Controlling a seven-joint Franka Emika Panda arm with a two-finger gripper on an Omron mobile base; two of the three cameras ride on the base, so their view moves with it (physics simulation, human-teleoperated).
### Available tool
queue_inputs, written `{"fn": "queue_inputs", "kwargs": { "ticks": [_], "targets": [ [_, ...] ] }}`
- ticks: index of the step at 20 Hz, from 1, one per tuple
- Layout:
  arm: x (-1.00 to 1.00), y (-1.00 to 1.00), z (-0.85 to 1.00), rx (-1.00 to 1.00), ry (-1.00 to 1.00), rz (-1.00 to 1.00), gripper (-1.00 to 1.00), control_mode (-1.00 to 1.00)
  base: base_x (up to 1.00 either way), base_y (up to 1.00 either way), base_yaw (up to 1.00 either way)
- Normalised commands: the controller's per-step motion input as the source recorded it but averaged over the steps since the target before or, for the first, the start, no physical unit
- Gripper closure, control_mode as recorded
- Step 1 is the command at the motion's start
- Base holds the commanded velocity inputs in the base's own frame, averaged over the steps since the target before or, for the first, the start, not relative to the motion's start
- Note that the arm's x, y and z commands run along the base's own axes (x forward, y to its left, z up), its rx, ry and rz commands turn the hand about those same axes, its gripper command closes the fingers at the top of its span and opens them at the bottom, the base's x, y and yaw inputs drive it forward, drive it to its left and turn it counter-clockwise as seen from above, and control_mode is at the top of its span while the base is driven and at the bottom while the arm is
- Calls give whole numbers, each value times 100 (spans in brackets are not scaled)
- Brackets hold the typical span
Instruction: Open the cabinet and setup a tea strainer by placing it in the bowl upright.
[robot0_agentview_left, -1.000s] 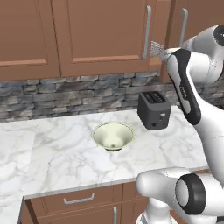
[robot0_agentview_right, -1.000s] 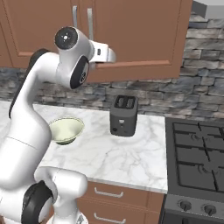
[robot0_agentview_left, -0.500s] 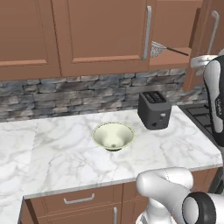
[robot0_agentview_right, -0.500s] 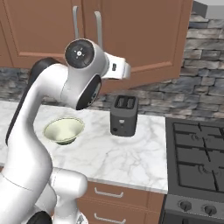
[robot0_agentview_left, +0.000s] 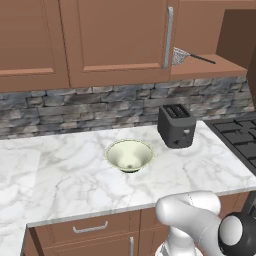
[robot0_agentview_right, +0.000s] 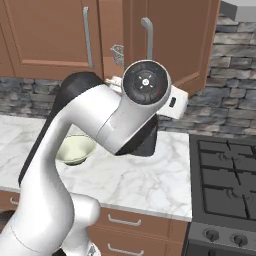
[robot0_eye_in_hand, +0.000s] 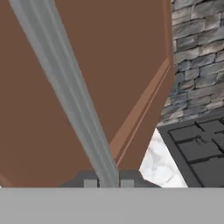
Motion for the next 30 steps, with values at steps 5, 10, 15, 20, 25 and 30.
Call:
{"fn": "queue_inputs", "kwargs": {
  "ticks": [5, 10, 15, 20, 25, 30],
  "targets": [
    [-63, -18, 0, 0, 0, -8, 100, -100, 0, 0, 0],
    [-58, 0, 0, 0, -1, -9, -100, -100, 0, 0, 0],
    [-87, 7, 7, -5, -9, -12, -100, -100, 0, 0, 0],
    [-66, 50, 16, -26, -5, -18, -100, -100, 0, 0, 0],
    [-24, 69, 2, -40, 10, -25, -100, -100, 0, 0, 0],
    [0, 82, 0, -53, 16, -20, -100, -100, 0, 0, 0]
  ]
}}
